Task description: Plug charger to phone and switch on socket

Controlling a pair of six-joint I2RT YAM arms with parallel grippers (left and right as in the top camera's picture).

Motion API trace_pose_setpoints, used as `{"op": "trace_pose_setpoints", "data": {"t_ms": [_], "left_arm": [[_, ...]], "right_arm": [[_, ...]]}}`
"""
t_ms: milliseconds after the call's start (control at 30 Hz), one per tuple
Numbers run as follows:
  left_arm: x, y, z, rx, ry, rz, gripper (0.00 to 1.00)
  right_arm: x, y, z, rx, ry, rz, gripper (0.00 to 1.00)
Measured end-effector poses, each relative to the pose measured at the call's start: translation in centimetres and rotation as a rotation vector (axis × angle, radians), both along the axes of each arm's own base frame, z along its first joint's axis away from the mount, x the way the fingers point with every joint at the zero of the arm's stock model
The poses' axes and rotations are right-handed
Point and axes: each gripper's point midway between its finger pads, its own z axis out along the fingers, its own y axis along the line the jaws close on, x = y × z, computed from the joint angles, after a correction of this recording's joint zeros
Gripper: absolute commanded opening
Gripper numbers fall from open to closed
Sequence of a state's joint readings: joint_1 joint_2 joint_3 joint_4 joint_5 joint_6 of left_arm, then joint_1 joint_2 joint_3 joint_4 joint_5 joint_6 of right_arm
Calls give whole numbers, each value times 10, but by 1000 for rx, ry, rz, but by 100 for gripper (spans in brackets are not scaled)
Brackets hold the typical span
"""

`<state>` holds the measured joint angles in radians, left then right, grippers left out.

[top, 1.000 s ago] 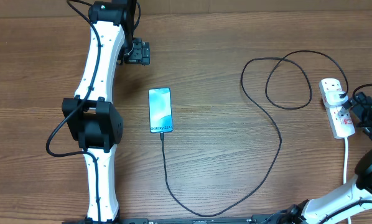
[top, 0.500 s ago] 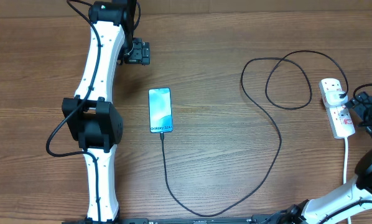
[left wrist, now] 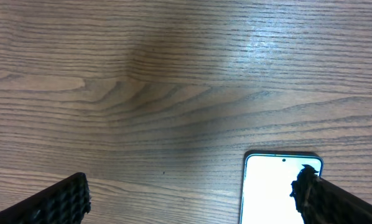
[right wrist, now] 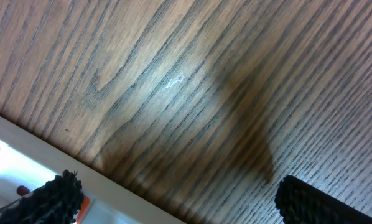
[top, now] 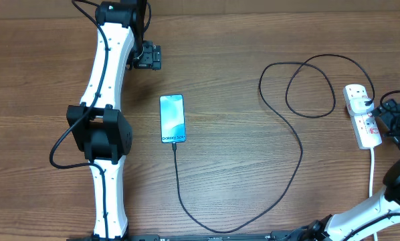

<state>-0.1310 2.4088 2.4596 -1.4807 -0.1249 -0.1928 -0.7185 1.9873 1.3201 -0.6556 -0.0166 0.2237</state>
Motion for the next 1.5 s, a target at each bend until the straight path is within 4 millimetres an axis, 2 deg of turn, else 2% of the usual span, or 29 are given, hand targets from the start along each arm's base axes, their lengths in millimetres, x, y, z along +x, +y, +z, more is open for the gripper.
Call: {"op": "trace_pose_setpoints", "data": {"t_ms": [1500], "left_arm": [[0,0,0,0,0,0,100]], "right_arm": [[-1,8,2,47,2,-3,100]]}}
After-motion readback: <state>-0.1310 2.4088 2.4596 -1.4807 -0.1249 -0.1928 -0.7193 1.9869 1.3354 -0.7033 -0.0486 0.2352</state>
